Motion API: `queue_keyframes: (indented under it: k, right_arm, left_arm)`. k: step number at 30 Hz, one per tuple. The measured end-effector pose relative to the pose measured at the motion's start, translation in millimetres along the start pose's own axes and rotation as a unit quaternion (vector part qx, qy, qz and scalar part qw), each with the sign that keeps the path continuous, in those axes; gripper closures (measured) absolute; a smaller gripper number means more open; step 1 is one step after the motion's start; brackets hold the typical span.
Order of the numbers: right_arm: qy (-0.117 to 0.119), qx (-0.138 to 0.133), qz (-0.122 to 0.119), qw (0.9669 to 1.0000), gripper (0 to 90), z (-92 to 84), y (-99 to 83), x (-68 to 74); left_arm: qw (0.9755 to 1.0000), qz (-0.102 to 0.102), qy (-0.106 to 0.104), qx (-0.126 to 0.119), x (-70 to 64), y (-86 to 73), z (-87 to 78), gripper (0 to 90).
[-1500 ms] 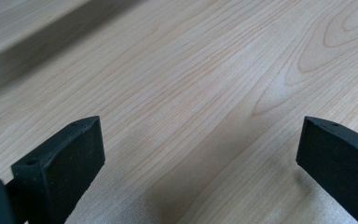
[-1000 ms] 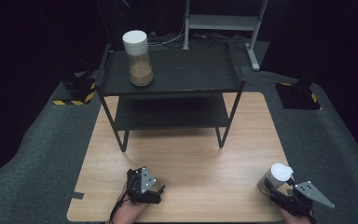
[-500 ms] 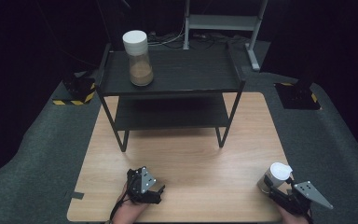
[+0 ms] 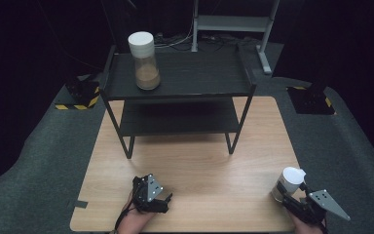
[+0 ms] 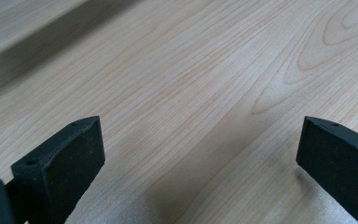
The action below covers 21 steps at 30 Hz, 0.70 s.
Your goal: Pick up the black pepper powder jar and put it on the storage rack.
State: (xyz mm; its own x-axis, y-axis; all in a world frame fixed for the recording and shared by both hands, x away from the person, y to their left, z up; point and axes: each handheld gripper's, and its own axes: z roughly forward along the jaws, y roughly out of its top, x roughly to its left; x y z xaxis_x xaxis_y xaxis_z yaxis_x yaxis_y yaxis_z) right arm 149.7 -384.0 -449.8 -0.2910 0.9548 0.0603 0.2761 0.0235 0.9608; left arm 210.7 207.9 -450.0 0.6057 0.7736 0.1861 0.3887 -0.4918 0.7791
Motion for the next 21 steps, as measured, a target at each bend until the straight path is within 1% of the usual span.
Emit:
queue_keyframes:
  k: [2,3,8,14,21]
  right_arm:
    - [0.001,-0.003,-0.002,1.0000,28.9,-0.5,0.2,0.6]
    - [0.004,-0.010,-0.007,0.9999,28.9,-1.5,0.6,2.2]
    - [0.013,-0.019,-0.018,0.9996,28.9,-2.8,3.0,6.5]
    - [0.036,-0.030,-0.027,0.9985,28.9,-2.8,8.8,11.4]
    - [0.072,-0.041,-0.034,0.9960,28.9,2.0,18.7,24.8]
  left_arm:
    - [1.0000,0.000,0.000,0.000,0.0,0.0,0.0,1.3]
    - [1.0000,0.000,0.000,0.000,0.0,0.1,0.1,1.3]
    - [1.0000,0.000,-0.001,0.000,0.4,0.0,0.0,1.2]
    - [1.0000,-0.001,-0.002,0.000,0.8,-0.1,-0.1,1.2]
    - [1.0000,0.000,-0.004,0.000,1.7,-0.2,0.0,1.2]
